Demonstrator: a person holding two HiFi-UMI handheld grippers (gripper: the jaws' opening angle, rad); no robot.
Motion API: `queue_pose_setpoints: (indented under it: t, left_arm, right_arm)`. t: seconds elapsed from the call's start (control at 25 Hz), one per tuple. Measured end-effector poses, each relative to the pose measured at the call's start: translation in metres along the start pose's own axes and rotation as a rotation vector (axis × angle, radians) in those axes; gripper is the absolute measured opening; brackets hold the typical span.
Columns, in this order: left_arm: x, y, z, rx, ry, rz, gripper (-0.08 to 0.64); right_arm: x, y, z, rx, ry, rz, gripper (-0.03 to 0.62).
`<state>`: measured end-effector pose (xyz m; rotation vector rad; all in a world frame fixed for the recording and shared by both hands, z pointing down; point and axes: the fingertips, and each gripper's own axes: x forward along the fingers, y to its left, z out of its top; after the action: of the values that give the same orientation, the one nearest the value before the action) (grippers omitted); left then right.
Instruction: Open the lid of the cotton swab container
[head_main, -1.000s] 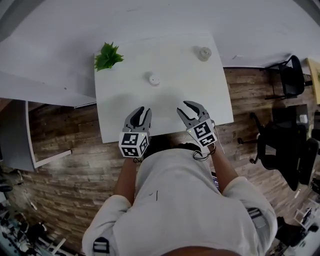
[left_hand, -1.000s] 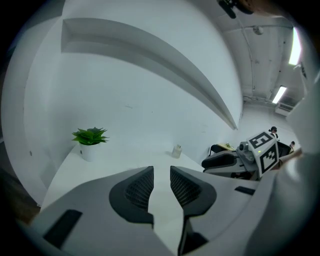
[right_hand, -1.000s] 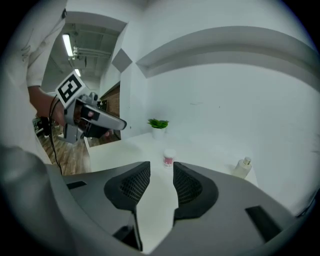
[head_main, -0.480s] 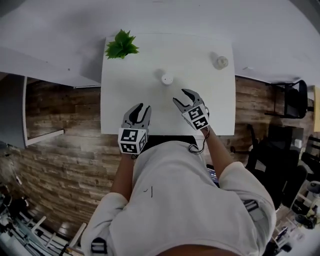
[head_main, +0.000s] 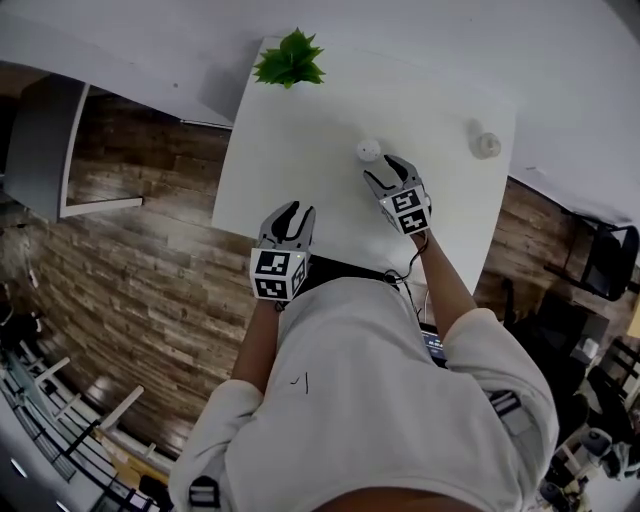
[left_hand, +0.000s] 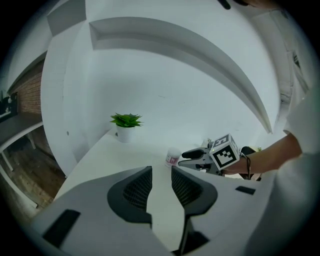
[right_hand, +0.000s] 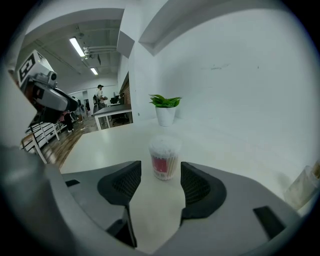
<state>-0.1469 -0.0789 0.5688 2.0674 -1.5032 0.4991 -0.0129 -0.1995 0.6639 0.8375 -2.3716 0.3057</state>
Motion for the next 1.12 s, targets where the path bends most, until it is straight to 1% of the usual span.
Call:
queue_pose_setpoints:
  t: [0.08,0.2,0.32,0.44,0.48,0.56,0.6,0.8,1.0,1.12]
  left_arm:
    - [-0.003,0.001,-0.005,-0.009,0.01,0.02,0.129]
    - [-0.007,0.006,-0.007,-0.03,0.008,0.045,0.129]
    - [-0.009,0.009,-0.008,-0.036,0.011,0.052,0.129]
    - [-0.009,0.008,-0.007,-0.034,0.012,0.046,0.129]
    - [-0.009,0.009,-0.007,-0.034,0.013,0.042,0.129]
    - [-0.007,0.01,-0.008,-0.032,0.018,0.032,0.129]
    - [-0.006,0.01,-0.007,-0.029,0.021,0.025,0.129]
    - [0.005,0.006,0.001,-0.002,0.02,-0.018,0.129]
    - [0.016,-0.003,0.013,0.032,0.016,-0.072,0.129]
    - [0.021,-0.006,0.019,0.048,0.013,-0.105,0.129]
  right_arm:
    - [0.009,-0.001,-0.003,-0.011,0.004,0.009,0.261]
    - [0.023,-0.001,-0.006,-0.002,0.009,0.027,0.287]
    - [0.038,-0.002,-0.006,0.016,0.007,0.045,0.29]
    - [0.045,-0.007,-0.006,0.01,0.004,0.034,0.29]
    - [0.047,-0.009,-0.005,0.003,0.001,0.026,0.281]
    - [0.046,-0.009,-0.003,0.003,-0.003,0.016,0.243]
    - [0.044,-0.009,-0.002,0.009,-0.004,0.015,0.239]
    - [0.035,-0.008,0.002,-0.003,-0.008,0.028,0.235]
    - [0.022,-0.01,0.005,0.015,-0.023,0.035,0.23]
    - [0.009,-0.004,0.012,0.037,-0.043,0.058,0.23]
